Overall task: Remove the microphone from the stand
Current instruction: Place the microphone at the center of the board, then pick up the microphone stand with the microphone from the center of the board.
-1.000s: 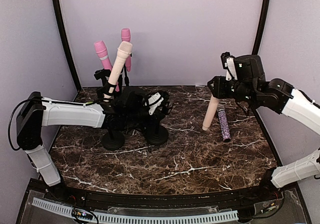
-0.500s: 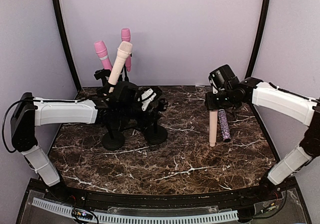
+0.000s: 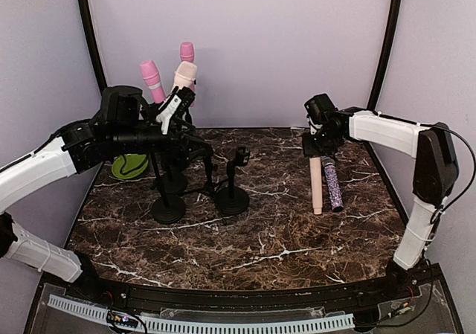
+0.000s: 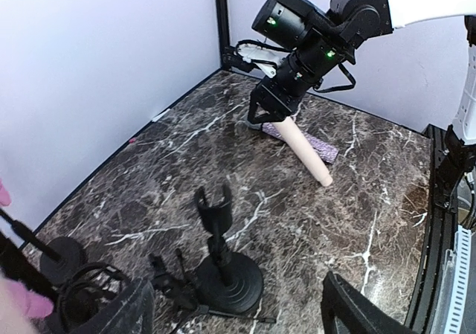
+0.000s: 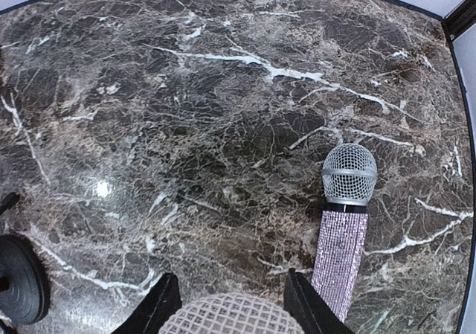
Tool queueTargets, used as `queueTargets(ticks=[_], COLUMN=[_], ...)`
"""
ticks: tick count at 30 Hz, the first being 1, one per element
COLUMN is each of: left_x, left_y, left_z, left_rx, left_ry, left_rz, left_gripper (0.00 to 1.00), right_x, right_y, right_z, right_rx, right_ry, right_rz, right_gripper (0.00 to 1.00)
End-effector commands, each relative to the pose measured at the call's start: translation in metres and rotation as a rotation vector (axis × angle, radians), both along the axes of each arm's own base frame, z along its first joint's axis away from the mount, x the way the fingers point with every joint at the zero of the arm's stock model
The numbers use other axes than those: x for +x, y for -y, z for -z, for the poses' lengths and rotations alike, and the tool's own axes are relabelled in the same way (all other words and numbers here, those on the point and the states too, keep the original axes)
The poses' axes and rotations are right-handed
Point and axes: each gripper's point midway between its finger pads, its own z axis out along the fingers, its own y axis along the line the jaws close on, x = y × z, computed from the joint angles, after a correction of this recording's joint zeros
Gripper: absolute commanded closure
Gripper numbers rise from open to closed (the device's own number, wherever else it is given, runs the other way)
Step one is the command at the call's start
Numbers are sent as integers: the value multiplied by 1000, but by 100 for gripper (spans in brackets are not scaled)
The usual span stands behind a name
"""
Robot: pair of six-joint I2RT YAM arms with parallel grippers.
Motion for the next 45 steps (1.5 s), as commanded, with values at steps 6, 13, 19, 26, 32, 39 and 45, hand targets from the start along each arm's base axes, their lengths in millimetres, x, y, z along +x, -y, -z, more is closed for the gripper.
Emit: queueTargets(ticks=[6,13,19,26,32,39,45], left_x=[0,9,11,11,7,11,16], left_y=[-83,-116,-128,-150,-160,-154,-144], left_z=[-40,-40,-32,-18,-4,29,24], left_rx=[-66,-101,-101,-56,-27,-41,-76], left_ry=[-26,-53,-53,-30,-31,-112,-89], left_rz=[-149,-240,-299,-411,-447,-414,-341], left_gripper=[19,19,19,19,18,16,27], right_x=[48,56,58,59,60,54,31], right_y=[-3,1,3,5,0,-17,-34], right_z=[66,92,91,90,70,10,-26], right_rx=[-47,-60,-52,-50,-13,124,258], right_ry=[-73,-92,-79,-72,-37,67,132], right_rz=[46,65,68,69,57,-14,-118], right_gripper=[51,47,40,34,25,16,12])
